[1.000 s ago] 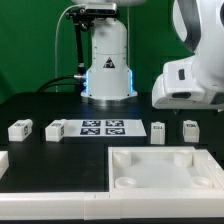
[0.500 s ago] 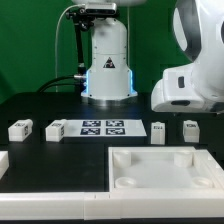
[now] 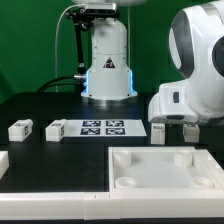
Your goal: Assemble one leg
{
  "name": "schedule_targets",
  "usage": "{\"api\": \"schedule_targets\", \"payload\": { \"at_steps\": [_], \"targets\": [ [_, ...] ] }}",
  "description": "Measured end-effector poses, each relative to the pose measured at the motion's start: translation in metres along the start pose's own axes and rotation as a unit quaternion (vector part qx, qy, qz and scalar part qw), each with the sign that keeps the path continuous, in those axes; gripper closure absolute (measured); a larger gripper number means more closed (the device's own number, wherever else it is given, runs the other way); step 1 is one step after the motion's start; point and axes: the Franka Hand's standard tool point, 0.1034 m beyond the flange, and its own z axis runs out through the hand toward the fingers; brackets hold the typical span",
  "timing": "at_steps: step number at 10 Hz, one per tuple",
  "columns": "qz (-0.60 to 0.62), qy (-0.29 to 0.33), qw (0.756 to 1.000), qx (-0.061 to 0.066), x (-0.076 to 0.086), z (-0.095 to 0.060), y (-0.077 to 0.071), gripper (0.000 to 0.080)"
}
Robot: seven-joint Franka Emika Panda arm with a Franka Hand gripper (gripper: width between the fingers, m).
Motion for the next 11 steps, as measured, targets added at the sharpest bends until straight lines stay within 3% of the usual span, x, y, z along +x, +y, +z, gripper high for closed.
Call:
{"api": "schedule_targets", "payload": {
  "at_steps": [6,8,9,10,11],
  "targets": [
    [0.000,0.007,1.000,0.000,0.007,0.013,0.000,0.0150],
    [0.002,0.008,1.000,0.001,0.008,0.012,0.001,0.0430],
    [0.002,0.008,1.000,0.001,0.008,0.012,0.001,0.0430],
    [0.001,0.009,1.000,0.001,0.008,0.011,0.000,0.0510],
    [0.000,0.010,1.000,0.001,0.008,0.010,-0.001,0.0510]
  ]
}}
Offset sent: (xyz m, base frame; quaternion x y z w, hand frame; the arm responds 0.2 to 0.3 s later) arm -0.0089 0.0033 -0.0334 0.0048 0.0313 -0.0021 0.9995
